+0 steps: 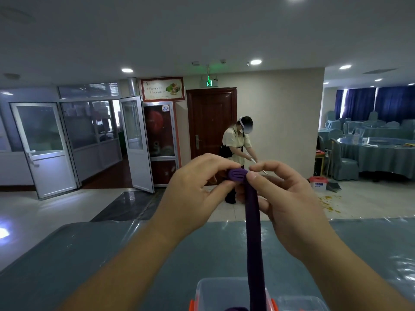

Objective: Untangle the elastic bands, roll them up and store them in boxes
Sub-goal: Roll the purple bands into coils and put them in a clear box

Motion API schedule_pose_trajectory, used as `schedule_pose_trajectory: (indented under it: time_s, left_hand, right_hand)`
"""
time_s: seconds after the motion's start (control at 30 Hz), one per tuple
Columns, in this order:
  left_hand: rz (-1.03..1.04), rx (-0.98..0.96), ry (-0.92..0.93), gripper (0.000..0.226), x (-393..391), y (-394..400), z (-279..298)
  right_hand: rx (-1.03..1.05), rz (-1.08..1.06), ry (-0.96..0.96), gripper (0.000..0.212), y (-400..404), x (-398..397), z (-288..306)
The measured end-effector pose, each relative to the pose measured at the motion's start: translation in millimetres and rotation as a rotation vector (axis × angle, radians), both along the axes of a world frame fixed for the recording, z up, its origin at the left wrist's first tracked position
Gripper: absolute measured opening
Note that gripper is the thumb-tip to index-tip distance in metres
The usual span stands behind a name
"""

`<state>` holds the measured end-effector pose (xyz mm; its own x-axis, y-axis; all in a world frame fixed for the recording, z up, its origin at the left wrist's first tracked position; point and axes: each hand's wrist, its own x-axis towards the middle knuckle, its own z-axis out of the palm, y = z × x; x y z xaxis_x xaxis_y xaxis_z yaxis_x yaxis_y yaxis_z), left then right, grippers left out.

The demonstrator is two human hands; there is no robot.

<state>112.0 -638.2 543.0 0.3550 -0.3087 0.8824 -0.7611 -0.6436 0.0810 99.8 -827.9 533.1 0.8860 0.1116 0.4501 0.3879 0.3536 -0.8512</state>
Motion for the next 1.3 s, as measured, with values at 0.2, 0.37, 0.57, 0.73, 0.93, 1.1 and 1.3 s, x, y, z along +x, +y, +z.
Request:
schedule_pose_trajectory:
  time_s: [0.2,0.37,0.57,0.73,0.93,1.1,1.3]
  left_hand:
    - [0.05,-0.213,-0.093,0.022,0.0,-12.0,-16.7]
    - [0.043,-0.206,-0.019,0.03,-0.9,-17.2,-20.8]
    - [0.033,0.032,0.082,0.048,1.8,-1.9,-16.0]
    - [0.036,-0.084,-0.007,0.037,4.0,-3.8,-17.1]
    - [0.038,-0.274,0.049,0.027,2.3,-16.1,-26.6]
    - [-0.034,-0.265,0.491,0.019,-2.3,-10.5,-17.5]
    - [-0.143,-0.245,0.688,0.027,2.1,3.4,-1.2]
  right_hand:
    - [0.098,-0.001,-0.018,0.025,10.9,-5.8,-6.6]
    - [0.075,-0.061,-0.014,0.024,10.1,-1.3,-4.8]
    - [0.056,-0.01,0.043,0.027,2.8,1.7,1.0]
    - [0.086,-0.041,0.049,0.036,7.2,2.9,-2.4]
    - [0.083,-0.012,0.023,0.033,13.5,1.8,-5.4]
    - [-0.175,-0.17,-0.082,0.025,3.1,13.7,-9.2]
    - [-0.489,-0.149,-0.195,0.03,-8.1,12.1,-5.8]
